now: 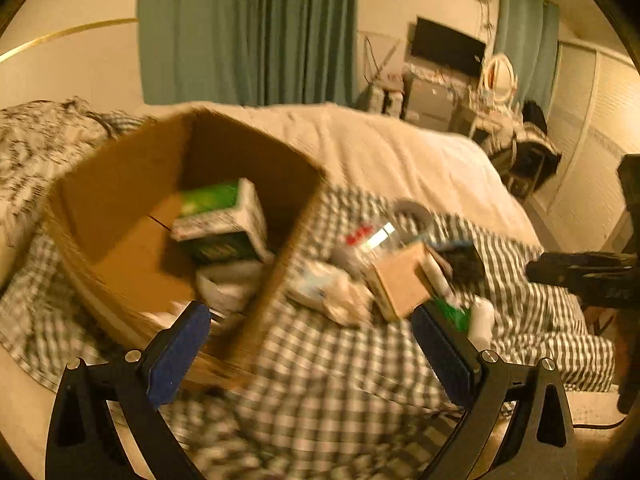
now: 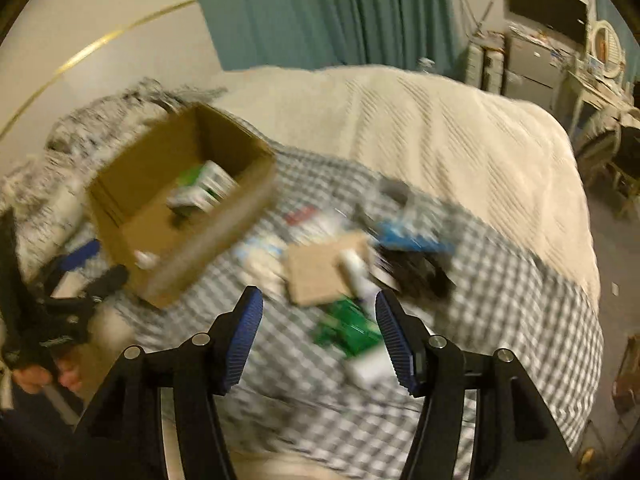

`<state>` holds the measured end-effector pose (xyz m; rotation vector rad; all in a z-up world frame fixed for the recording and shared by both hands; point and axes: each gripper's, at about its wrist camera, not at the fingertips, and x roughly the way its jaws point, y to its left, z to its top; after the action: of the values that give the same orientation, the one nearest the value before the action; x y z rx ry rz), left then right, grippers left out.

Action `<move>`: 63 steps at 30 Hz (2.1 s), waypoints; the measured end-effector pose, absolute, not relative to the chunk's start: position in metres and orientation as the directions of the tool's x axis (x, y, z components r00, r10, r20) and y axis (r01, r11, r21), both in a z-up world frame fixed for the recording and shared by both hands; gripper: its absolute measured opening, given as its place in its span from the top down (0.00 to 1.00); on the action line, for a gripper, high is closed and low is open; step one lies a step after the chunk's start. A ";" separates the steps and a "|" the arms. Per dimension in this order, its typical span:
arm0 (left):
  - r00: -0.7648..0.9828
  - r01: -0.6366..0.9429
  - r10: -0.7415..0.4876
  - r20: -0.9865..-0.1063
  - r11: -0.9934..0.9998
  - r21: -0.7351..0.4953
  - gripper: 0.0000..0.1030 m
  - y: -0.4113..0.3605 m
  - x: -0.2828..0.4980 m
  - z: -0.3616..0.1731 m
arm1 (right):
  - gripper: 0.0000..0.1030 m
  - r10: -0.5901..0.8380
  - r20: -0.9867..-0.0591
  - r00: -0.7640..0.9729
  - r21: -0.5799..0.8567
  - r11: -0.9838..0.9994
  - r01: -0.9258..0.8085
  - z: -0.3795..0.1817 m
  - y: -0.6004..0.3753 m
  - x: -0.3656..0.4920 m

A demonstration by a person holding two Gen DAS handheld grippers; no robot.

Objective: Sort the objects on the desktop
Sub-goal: 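Grasp the green snack packet with the left gripper while the right grasps the white bottle, then release the green packet and white bottle into the cardboard box with both grippers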

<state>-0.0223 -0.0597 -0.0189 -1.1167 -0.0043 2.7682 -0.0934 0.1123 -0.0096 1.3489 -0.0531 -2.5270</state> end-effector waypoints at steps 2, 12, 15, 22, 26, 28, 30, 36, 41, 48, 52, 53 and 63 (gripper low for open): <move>-0.695 -0.154 0.146 -0.704 -0.987 -0.053 0.00 -0.040 -0.026 -0.034 | 0.43 -0.239 -0.854 -0.462 0.178 -0.969 0.172 -0.038 0.126 -0.103; -0.615 -0.133 0.122 -0.779 -0.990 -0.050 0.00 0.021 -0.077 -0.100 | 0.43 -0.324 -0.923 -0.207 0.334 -0.942 -0.015 -0.147 0.156 -0.152; -0.569 -0.153 0.122 -0.814 -0.987 -0.041 0.00 0.039 -0.089 -0.116 | 0.54 -0.397 -0.895 -0.203 0.408 -0.913 -0.013 -0.164 0.166 -0.162; -0.489 -0.324 0.101 -0.866 -0.943 0.074 0.00 0.092 -0.093 -0.130 | 0.57 -0.379 -0.883 -0.278 0.367 -0.925 0.096 -0.134 0.190 -0.160; -0.492 -0.396 0.125 -0.862 -0.914 0.093 0.00 0.121 -0.092 -0.123 | 0.59 -0.324 -0.883 -0.339 0.320 -0.945 0.069 -0.120 0.219 -0.156; -0.448 -0.415 0.173 -0.877 -0.909 0.033 0.00 0.131 -0.097 -0.123 | 0.59 -0.350 -0.871 -0.344 0.361 -0.932 0.035 -0.120 0.234 -0.152; -0.386 -0.422 0.207 -0.899 -0.906 -0.027 0.00 0.139 -0.103 -0.129 | 0.59 -0.371 -0.863 -0.342 0.393 -0.919 0.005 -0.121 0.242 -0.156; -0.259 -0.422 0.337 -0.905 -0.883 -0.207 0.42 0.149 -0.106 -0.147 | 0.59 -0.330 -0.864 -0.380 0.355 -0.935 0.005 -0.107 0.253 -0.145; -0.249 -0.423 0.320 -0.914 -0.885 -0.195 0.69 0.148 -0.100 -0.160 | 0.59 -0.391 -0.835 -0.388 0.438 -0.898 -0.036 -0.107 0.262 -0.140; -0.326 -0.430 0.335 -0.884 -0.885 -0.177 0.69 0.116 -0.070 -0.118 | 0.59 -0.464 -0.793 -0.395 0.519 -0.854 -0.039 -0.098 0.248 -0.121; -0.403 -0.442 0.297 -0.865 -0.891 -0.100 0.69 0.079 -0.056 -0.081 | 0.59 -0.459 -0.775 -0.434 0.504 -0.864 0.013 -0.066 0.234 -0.106; -0.433 -0.439 0.290 -0.853 -0.895 -0.081 0.69 0.064 -0.051 -0.068 | 0.59 -0.468 -0.765 -0.442 0.510 -0.860 0.029 -0.058 0.229 -0.101; -0.622 -0.363 0.187 -0.760 -0.929 0.068 0.69 -0.068 -0.049 0.043 | 0.59 -0.468 -0.722 -0.510 0.403 -0.883 0.240 0.048 0.136 -0.091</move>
<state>-0.0489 -0.0676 0.0425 -1.1655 0.3103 2.5630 -0.0912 0.1361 0.0480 1.2544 -0.3521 -2.3951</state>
